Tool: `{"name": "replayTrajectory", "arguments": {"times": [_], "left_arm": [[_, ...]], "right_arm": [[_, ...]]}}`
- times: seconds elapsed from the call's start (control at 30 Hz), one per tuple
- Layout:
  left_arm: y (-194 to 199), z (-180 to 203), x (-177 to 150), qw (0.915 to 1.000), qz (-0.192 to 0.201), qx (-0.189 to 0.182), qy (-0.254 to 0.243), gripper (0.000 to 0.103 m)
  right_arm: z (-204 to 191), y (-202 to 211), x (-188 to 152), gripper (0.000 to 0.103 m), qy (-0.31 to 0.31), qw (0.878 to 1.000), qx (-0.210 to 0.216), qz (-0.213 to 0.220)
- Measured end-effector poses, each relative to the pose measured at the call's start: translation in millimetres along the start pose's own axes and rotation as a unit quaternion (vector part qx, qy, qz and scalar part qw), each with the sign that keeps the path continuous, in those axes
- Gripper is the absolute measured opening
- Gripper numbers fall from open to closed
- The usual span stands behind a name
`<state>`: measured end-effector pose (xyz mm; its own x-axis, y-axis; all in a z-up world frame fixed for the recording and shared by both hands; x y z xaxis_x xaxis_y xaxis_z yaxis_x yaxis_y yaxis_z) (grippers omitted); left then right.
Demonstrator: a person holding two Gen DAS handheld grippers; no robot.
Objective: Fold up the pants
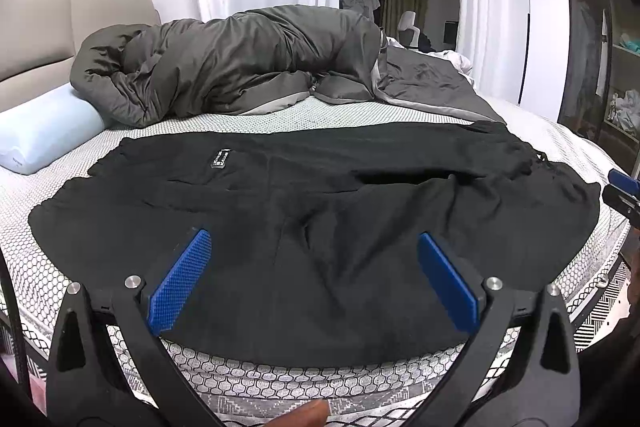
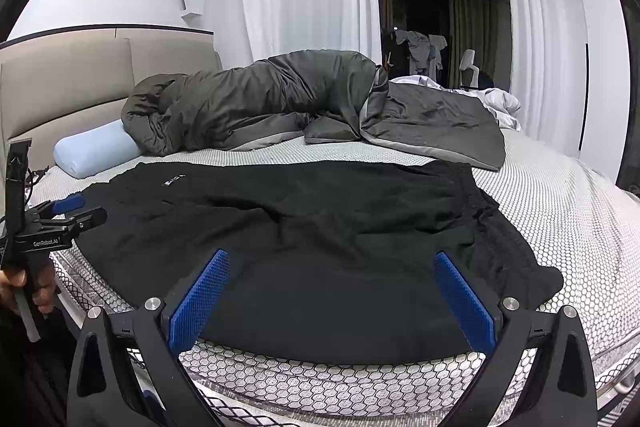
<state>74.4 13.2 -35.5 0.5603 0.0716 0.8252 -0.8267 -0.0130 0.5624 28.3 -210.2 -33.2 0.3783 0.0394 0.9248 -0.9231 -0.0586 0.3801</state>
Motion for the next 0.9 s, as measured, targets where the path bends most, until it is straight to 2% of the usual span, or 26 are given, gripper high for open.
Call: {"name": "replayTrajectory", "arguments": {"times": [0.9], "left_arm": [[-0.9, -0.9, -0.1, 1.0000, 0.001, 0.001, 0.001, 0.102]], "right_arm": [[-0.6, 0.3, -0.5, 0.103, 0.001, 1.000, -0.001, 0.001]]}}
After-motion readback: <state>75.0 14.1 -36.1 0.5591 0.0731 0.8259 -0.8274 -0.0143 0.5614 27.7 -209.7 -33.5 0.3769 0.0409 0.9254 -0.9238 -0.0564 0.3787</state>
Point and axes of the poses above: each gripper's, at about its wrist camera, not at the fingertips, and y roughly against the way its jaws point, z to its right, x to its top, the point moved 8 cm from there along -y, roughly the way its jaws point, and after that the axes turned 8 degrees about -z, right-handed, at the moved point
